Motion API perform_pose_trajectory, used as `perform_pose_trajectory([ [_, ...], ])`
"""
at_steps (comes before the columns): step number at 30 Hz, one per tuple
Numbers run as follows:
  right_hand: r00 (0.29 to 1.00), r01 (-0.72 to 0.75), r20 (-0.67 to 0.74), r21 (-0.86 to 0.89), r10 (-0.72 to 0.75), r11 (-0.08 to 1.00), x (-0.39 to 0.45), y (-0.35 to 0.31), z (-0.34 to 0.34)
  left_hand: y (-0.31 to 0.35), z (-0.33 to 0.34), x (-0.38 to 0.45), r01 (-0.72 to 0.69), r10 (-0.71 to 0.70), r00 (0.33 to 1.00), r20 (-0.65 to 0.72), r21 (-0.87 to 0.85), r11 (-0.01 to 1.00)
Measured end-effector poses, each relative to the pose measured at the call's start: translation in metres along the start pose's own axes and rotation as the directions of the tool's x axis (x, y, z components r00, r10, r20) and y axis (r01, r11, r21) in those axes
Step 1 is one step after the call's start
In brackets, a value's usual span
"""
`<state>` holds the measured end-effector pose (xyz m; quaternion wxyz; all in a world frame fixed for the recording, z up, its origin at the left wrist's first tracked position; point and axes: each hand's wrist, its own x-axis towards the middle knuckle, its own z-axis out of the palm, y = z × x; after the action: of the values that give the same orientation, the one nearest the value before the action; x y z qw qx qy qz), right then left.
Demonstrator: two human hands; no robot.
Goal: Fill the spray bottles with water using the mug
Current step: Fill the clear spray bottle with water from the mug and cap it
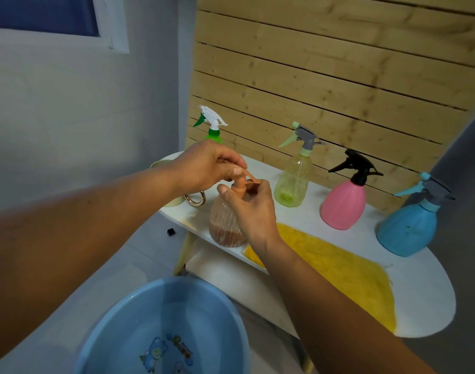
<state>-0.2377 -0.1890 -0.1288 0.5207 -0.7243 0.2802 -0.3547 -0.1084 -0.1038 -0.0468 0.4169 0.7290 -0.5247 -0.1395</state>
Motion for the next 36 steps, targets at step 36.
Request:
perform_pose_trajectory([
  [36, 0.980, 0.118, 0.172, -0.128, -0.095, 0.985, 0.017, -0.030, -0.037, -0.008, -0.007, -0.008, 0.050, -0.048, 0.999, 0.022, -0.088, 0.995],
])
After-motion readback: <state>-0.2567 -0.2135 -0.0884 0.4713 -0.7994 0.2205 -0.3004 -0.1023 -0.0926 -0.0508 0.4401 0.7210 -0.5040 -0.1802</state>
